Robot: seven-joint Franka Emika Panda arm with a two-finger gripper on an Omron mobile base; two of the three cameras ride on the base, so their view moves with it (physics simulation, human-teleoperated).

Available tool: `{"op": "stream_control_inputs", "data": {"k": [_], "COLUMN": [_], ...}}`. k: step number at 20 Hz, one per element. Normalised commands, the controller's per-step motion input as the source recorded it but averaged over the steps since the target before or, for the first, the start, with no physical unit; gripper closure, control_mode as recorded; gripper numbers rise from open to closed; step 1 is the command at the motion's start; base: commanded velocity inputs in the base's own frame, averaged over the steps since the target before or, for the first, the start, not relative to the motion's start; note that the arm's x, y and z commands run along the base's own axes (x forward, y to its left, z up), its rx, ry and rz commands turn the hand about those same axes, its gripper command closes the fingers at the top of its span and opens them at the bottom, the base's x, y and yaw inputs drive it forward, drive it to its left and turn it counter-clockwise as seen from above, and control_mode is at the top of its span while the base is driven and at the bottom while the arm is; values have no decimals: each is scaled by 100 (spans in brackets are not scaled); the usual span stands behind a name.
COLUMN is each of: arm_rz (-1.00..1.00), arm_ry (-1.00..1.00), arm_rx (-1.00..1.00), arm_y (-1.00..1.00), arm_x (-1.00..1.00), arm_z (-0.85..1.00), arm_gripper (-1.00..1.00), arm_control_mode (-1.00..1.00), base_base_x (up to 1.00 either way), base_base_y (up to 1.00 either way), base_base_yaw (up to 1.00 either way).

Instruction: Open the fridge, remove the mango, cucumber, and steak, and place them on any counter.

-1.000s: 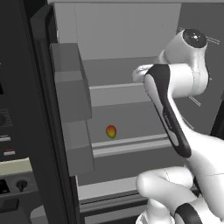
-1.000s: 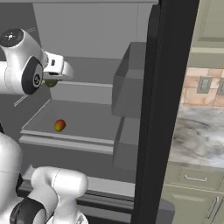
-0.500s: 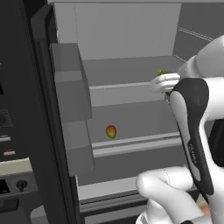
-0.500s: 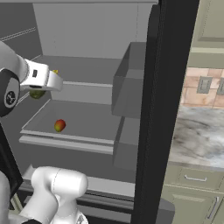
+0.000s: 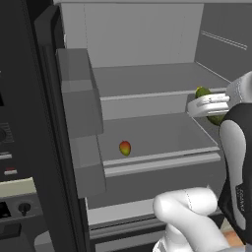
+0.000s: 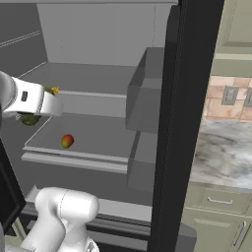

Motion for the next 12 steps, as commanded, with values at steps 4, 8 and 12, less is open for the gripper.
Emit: {"op": "stream_control_inputs", "data": {"k": [4, 8, 12], "arm_rz": [0, 0, 0], "arm_ry": [0, 0, 0], "arm_rx": [0, 0, 0], "arm_y": [0, 0, 0], "arm_x": [0, -9, 0], "arm_z": [0, 0, 0], "arm_gripper": [100, 100, 100], "arm_control_mode": [-100, 100, 100], "base_base_x": [0, -14, -96], "base_base_y": [0, 0, 0], "base_base_yaw": [0, 0, 0]}}
